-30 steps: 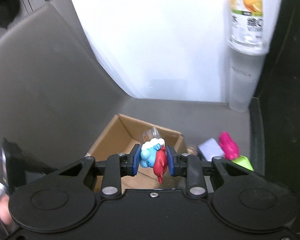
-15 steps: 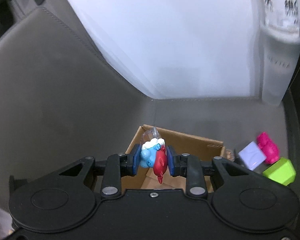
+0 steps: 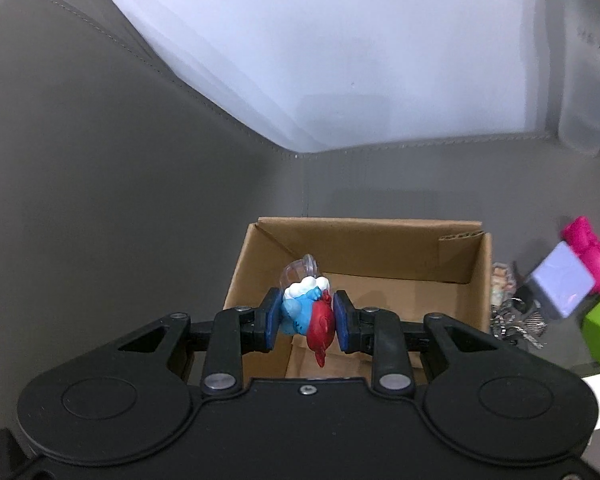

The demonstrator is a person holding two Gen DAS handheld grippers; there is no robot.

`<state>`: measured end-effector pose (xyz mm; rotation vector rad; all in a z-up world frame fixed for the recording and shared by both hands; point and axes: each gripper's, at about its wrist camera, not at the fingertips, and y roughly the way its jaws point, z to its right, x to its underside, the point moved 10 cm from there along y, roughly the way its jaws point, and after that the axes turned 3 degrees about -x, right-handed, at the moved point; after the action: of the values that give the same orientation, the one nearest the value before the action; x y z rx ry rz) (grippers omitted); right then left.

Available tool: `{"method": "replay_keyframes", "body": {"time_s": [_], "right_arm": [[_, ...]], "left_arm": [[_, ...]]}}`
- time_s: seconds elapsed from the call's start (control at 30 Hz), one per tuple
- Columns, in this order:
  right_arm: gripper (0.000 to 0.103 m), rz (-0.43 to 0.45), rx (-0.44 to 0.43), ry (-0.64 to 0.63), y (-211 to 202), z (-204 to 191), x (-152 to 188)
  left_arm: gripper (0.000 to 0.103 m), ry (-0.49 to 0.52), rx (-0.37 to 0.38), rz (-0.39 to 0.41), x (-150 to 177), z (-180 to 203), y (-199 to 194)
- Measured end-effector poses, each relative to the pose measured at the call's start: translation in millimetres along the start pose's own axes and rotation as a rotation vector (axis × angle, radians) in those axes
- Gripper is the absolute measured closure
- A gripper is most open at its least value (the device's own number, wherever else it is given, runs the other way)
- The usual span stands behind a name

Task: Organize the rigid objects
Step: 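Lift the figurine with the right gripper and carry it over the box, then open the right gripper to drop the figurine into the box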

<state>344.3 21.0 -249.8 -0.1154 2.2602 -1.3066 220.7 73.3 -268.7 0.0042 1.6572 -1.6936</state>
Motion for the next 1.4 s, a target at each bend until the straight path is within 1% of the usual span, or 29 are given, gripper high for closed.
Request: {"method": "replay_keyframes", "body": {"time_s": [0.1, 0.37, 0.47, 0.53, 0.63, 0.7, 0.73, 0.77, 1.0, 1.17, 1.2, 1.3, 1.4], "right_arm": [[0.075, -0.027, 0.002, 0.024, 13.8, 4.0, -1.8], [0.075, -0.09, 0.073, -0.014, 45.8, 6.9, 2.4], [0.075, -0.096, 0.095, -0.015, 54.8, 9.5, 4.0], [0.074, -0.11, 0.121, -0.015, 61.4, 11.2, 6.4], [0.072, -0.13, 0.127, -0.027, 71.2, 7.8, 9.3], [0.068, -0.12, 0.131, -0.038, 68.4, 7.5, 11.8], [0.066, -0.116, 0.128, -0.038, 60.6, 8.1, 11.5], [0.065, -0.112, 0.122, -0.039, 57.9, 6.8, 11.7], [0.064, -0.1, 0.083, -0.055, 38.3, 4.3, 11.4], [0.064, -0.045, 0.068, -0.073, 14.6, 4.1, 4.5], [0.063, -0.032, 0.053, -0.082, 7.1, 2.0, 3.6], [0.053, 0.009, 0.039, -0.109, -14.7, -1.0, 1.6], [0.052, 0.032, 0.034, -0.118, -32.2, 0.1, 1.5]], "left_arm": [[0.092, -0.012, 0.007, -0.002, 1.9, -0.3, -1.1], [0.091, -0.042, 0.018, -0.013, 6.4, -3.3, -2.5], [0.091, -0.052, 0.019, -0.012, 8.1, -3.8, -3.7], [0.091, -0.057, 0.021, -0.012, 5.9, -6.1, -2.7], [0.091, -0.063, 0.024, -0.014, 4.5, -9.0, -1.8], [0.091, -0.065, 0.023, -0.014, 4.0, -9.2, -1.6], [0.091, -0.066, 0.022, -0.014, 3.8, -9.0, -1.3], [0.091, -0.068, 0.022, -0.015, 4.0, -9.2, -1.5], [0.091, -0.062, 0.021, -0.018, 2.1, -8.7, -2.3], [0.091, -0.064, 0.022, -0.022, 0.8, -9.7, -1.5], [0.091, -0.062, 0.023, -0.022, 0.6, -9.4, -1.6], [0.091, -0.055, 0.022, -0.026, 0.4, -9.2, -1.3], [0.091, -0.046, 0.015, -0.023, 0.2, -8.3, -1.3]]}}
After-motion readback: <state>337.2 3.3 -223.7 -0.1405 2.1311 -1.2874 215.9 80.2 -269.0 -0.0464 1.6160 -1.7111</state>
